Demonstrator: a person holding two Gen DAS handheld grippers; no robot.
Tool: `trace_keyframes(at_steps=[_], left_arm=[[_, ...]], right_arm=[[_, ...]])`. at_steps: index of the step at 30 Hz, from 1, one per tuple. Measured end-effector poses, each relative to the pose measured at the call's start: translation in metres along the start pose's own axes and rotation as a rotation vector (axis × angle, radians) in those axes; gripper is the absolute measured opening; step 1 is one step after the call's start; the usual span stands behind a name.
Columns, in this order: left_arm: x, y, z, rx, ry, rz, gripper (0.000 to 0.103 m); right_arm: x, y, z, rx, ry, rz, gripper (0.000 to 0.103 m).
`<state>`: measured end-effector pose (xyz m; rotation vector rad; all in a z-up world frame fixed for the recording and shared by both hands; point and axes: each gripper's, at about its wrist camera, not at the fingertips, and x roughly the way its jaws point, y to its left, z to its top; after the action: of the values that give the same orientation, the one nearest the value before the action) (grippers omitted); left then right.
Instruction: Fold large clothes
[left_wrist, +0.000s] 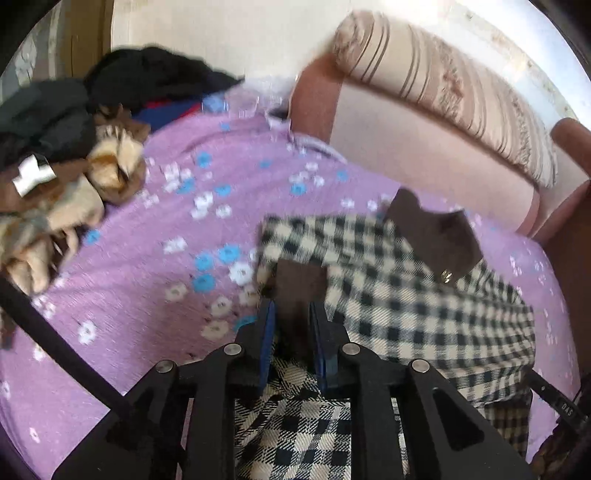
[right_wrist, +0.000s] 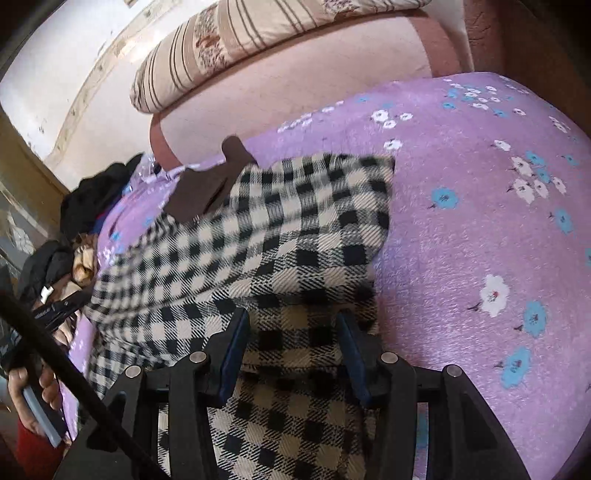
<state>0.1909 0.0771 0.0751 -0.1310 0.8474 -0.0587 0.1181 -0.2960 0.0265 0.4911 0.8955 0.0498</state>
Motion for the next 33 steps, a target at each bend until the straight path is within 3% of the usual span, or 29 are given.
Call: trace_keyframes(at_steps=[3,4,6,10,13,14,17,21,25,30,33], left_arm=[[-0.014,-0.010,0.002,0.026,-0.048,-0.015,0.024],[-0.014,-0.015,0.003,0.040,-0.051,-0.026,0.035],[-0.005,-0.029,0.001,0.093,-0.033,-0.033,0.041],[0.038,-0.045,-0.007,0.154,0.070,-0.041,0.041],[0.078,-0.039,-0.016,0.146,0.159,0.032,0.040],[0.084,-0.037,-0.018,0.153,0.151,0.040,0.040],[0.075,-0.040,-0.016,0.182,0.142,0.044,0.040],[0.039,-0.025,-0.015,0.148,0.117,-0.034,0.042],[0.002,0.014,-0.025,0.095,0.096,-0.061,0.061],[-0.021,0.067,-0.058,0.005,0.169,-0.091,0.061],[-0.024,0.088,-0.084,-0.065,0.249,-0.185,0.061]], right_arm=[[-0.020,0.006,0.004,-0.011,-0.081,-0.011,0.053],[-0.026,0.009,0.004,-0.019,-0.107,-0.014,0.053],[-0.030,0.019,0.006,-0.044,-0.131,0.005,0.053],[-0.011,0.027,0.002,-0.059,-0.055,0.084,0.053],[0.017,0.014,-0.001,-0.017,0.032,0.076,0.053],[0.024,0.006,-0.001,0.011,0.048,0.075,0.053],[0.017,0.000,0.002,0.048,0.034,0.098,0.053],[-0.004,-0.008,0.002,0.068,0.010,0.083,0.056],[-0.026,-0.028,-0.007,0.138,0.028,0.046,0.056],[-0.040,-0.052,-0.028,0.242,0.103,0.042,0.057],[-0.041,-0.063,-0.054,0.287,0.167,0.109,0.057]])
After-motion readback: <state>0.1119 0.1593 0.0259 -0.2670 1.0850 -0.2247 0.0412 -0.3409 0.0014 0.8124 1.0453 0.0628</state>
